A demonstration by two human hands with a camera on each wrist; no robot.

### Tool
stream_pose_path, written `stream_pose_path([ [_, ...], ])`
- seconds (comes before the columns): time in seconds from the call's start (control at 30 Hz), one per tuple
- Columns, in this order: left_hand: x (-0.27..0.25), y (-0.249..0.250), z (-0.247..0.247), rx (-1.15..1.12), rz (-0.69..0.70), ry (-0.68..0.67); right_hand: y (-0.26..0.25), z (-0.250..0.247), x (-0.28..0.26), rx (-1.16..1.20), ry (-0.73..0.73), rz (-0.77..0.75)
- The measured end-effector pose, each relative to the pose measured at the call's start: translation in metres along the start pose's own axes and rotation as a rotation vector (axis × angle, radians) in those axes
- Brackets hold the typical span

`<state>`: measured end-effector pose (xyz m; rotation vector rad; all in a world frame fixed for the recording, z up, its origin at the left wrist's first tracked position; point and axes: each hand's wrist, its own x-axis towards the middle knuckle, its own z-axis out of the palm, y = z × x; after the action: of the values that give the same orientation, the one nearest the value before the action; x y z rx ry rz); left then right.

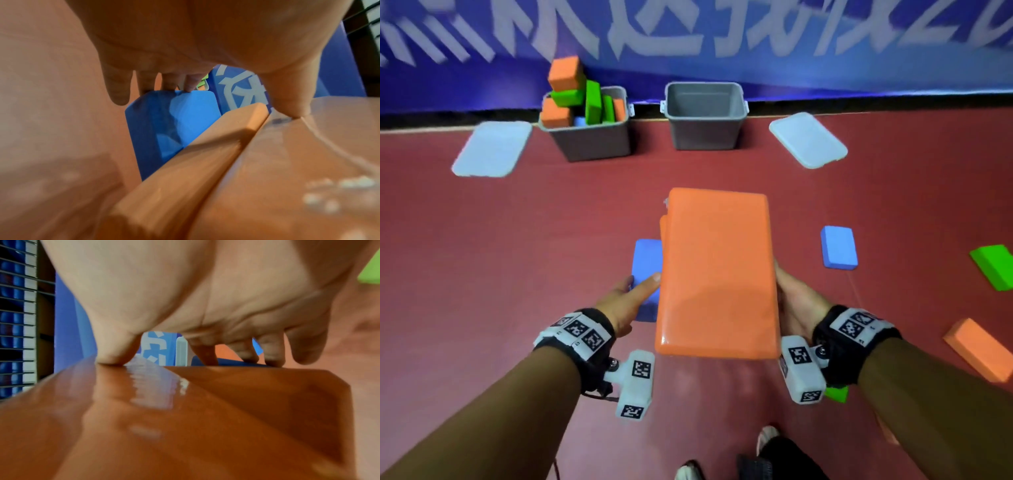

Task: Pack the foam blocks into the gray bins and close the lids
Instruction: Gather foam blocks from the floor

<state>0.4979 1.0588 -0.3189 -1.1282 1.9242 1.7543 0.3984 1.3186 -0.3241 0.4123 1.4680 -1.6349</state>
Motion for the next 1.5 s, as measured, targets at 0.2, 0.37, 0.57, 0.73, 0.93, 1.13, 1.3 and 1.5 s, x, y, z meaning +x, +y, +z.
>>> stream_pose_path([
  [0.2,0.046,0.091,-0.041,-0.062,0.064,0.041,-0.078,0.047,0.04,-0.066,-0.074,-0.023],
  [0.37,0.152,0.172,-0.077,0.013,0.094,0.027,-0.176,0.073,0.116,-0.126,-0.049,-0.066],
  [0.57,0.216,0.282,-0.114,0.007,0.091,0.056,-0.29,0.112,0.198,-0.135,-0.053,-0.076],
  [0.73,0.292,0.351,-0.145,-0.017,0.074,0.058,-0.364,0.144,0.275,-0.098,-0.117,-0.055],
  [0.93,0.428,0.464,-0.189,0.053,0.194,0.004,-0.468,0.18,0.381,-0.062,-0.058,-0.166],
  [1.13,0.543,0.556,-0.185,0.197,0.189,-0.099,-0.555,0.168,0.465,0.09,0.073,-0.137],
  [1.3,0.703,0.63,-0.145,0.216,0.157,-0.18,-0.653,0.124,0.564,0.121,0.039,-0.157],
  [1.5,0.778,0.772,-0.096,0.026,0.048,-0.167,-0.77,0.064,0.677,0.105,0.217,-0.036],
])
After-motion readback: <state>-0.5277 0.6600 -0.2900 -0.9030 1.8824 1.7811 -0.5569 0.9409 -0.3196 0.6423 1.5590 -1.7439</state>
